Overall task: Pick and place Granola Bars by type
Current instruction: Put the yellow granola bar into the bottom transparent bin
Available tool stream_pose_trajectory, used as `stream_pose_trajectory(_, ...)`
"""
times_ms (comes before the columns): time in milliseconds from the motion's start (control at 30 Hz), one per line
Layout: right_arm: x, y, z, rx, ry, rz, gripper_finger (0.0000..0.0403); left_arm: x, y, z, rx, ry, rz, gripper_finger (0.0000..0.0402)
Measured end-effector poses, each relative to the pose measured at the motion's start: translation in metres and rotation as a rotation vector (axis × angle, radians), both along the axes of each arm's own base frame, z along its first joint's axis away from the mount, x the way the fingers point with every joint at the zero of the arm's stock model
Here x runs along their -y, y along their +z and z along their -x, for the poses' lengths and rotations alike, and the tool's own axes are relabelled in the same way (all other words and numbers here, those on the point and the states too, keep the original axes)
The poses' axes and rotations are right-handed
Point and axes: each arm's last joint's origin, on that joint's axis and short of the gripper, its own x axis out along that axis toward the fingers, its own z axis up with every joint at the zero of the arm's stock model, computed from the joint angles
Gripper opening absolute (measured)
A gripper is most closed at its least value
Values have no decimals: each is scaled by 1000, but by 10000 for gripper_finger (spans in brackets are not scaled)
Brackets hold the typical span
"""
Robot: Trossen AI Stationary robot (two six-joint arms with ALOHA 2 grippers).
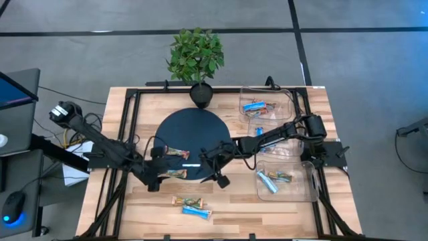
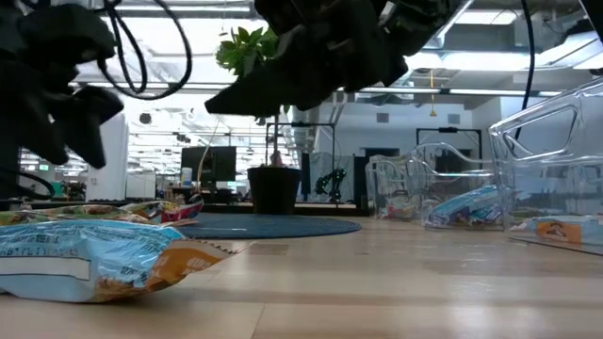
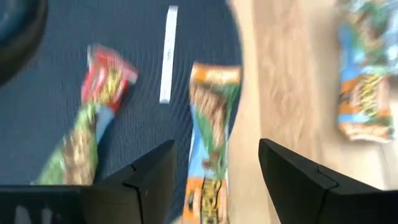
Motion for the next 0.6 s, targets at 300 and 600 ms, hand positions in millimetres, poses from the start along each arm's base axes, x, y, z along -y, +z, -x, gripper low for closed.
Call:
stream_pose_trajectory(300,1,-2,1,-13,10,19,164,-4,-33,13,-45,113,109,223)
stream_pose_trajectory(600,1,-4,3,-34,16,30,164,-9,-47,19,-27,146,131,223)
